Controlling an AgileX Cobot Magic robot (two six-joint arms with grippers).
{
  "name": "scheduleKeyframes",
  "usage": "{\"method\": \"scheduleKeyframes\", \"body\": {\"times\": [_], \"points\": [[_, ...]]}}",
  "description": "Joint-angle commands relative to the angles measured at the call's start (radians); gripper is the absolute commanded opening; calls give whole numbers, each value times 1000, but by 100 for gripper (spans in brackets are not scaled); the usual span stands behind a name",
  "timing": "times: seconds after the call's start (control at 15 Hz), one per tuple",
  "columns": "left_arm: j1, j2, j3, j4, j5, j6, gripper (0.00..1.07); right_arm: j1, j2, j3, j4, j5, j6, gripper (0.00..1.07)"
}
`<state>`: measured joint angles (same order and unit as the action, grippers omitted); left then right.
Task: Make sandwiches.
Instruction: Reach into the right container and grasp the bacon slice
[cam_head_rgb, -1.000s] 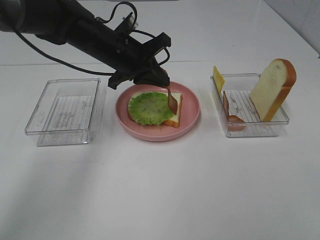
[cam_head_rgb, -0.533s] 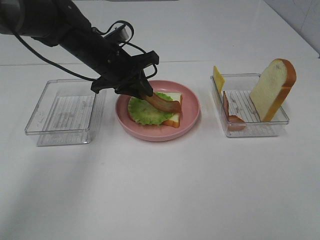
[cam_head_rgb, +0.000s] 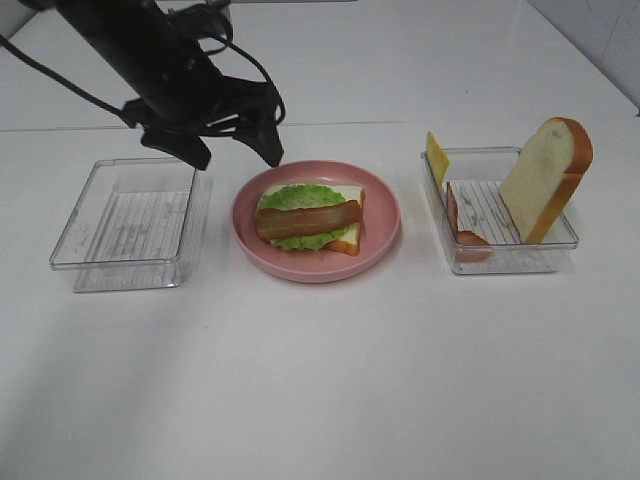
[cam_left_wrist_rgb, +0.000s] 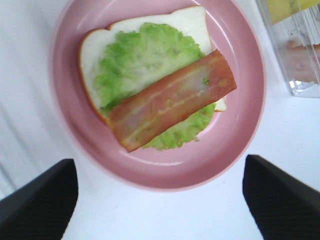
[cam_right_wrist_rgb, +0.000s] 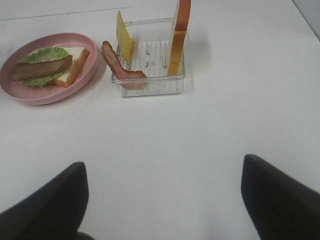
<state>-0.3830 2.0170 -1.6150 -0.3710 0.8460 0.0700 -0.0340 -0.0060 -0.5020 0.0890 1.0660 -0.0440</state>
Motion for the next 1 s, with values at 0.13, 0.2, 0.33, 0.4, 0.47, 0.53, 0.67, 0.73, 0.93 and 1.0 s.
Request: {"method": "scheduleKeyframes", "body": {"times": [0.13,0.2,0.33,0.4,0.47,0.53,0.67,0.73,0.93,1.0], "points": [[3,-165,-2,280,199,-190,85,-5,-12,3,6,-11,-1,78],[3,-210,-2,333,286,-216,85,-5,-12,3,6,-11,-1,78],[3,-308,5,412,436,-217,85,-5,-12,3,6,-11,-1,78],[3,-336,13,424,445,-217,85,-5,-12,3,6,-11,-1,78],[3,-390,33,431,443,-217,85,-5,-12,3,6,-11,-1,78],[3,-467,79,435,443,-217,85,-5,-12,3,6,-11,-1,78],[3,-660,224,435,443,-217,85,-5,-12,3,6,-11,-1,78],[3,-738,300,435,443,-217,85,-5,-12,3,6,-11,-1,78],[3,-986,494,438,443,-210,85,-5,-12,3,6,-11,-1,78],[3,-1031,525,438,443,-210,85,-5,-12,3,6,-11,-1,78]]}}
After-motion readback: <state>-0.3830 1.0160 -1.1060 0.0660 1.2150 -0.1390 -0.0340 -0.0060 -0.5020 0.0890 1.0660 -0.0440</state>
